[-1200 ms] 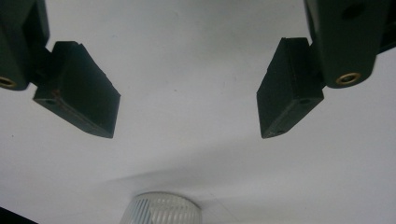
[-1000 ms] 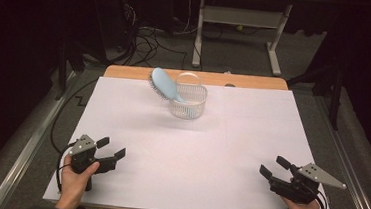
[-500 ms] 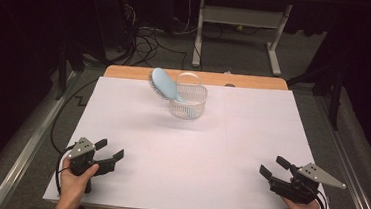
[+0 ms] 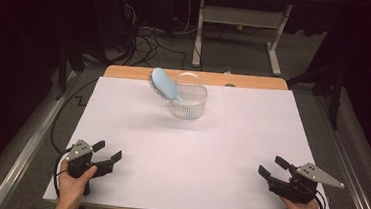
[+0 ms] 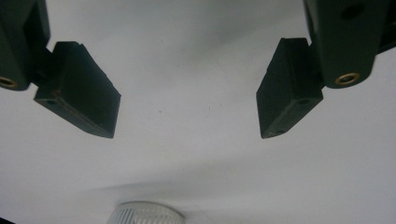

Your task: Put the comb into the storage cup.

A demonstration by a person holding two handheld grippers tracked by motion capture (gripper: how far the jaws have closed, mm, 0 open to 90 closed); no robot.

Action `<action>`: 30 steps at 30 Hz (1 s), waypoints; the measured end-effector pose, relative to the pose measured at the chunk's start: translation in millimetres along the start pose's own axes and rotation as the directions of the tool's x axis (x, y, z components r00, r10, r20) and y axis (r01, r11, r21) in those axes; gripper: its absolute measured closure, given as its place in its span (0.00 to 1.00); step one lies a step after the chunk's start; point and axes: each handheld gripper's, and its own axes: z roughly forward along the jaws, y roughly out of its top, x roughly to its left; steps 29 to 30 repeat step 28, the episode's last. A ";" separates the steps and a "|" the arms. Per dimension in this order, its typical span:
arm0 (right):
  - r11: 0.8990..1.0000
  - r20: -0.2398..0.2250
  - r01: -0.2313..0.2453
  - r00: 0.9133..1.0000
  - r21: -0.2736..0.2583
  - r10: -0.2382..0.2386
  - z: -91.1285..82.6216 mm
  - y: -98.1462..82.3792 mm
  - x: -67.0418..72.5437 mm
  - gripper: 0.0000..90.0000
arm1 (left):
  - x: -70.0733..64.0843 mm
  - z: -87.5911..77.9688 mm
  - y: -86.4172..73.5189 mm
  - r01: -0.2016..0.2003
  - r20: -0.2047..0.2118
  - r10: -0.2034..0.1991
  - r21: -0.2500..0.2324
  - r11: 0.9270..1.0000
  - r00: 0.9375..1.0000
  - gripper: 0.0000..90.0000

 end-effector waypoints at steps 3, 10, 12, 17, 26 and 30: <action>1.000 0.001 -0.004 1.000 -0.003 0.004 -0.2 -0.1 -0.7 0.28 | 1.7 -0.8 -1.3 0.007 0.001 -0.007 0.003 1.000 1.000 0.25; 1.000 -0.002 -0.003 1.000 0.001 0.003 0.6 -0.2 -0.4 0.28 | 5.4 -1.5 -2.3 0.023 -0.001 -0.023 0.007 1.000 1.000 0.25; 1.000 -0.003 -0.002 1.000 0.002 0.002 0.8 -0.2 -0.7 0.28 | 5.3 -1.6 -2.2 0.021 -0.007 -0.020 0.008 1.000 1.000 0.25; 1.000 -0.005 -0.001 1.000 0.006 0.001 1.2 0.0 -0.6 0.28 | 4.3 -1.0 -1.7 0.017 -0.007 -0.017 0.008 1.000 1.000 0.25; 1.000 -0.004 -0.001 1.000 0.005 0.001 0.8 0.0 -0.5 0.28 | 3.6 0.1 -1.7 0.013 -0.003 -0.013 0.016 1.000 1.000 0.25; 1.000 -0.004 -0.002 1.000 0.003 0.002 0.8 0.0 -0.7 0.28 | 3.5 0.4 -1.6 0.013 -0.002 -0.013 0.017 1.000 1.000 0.25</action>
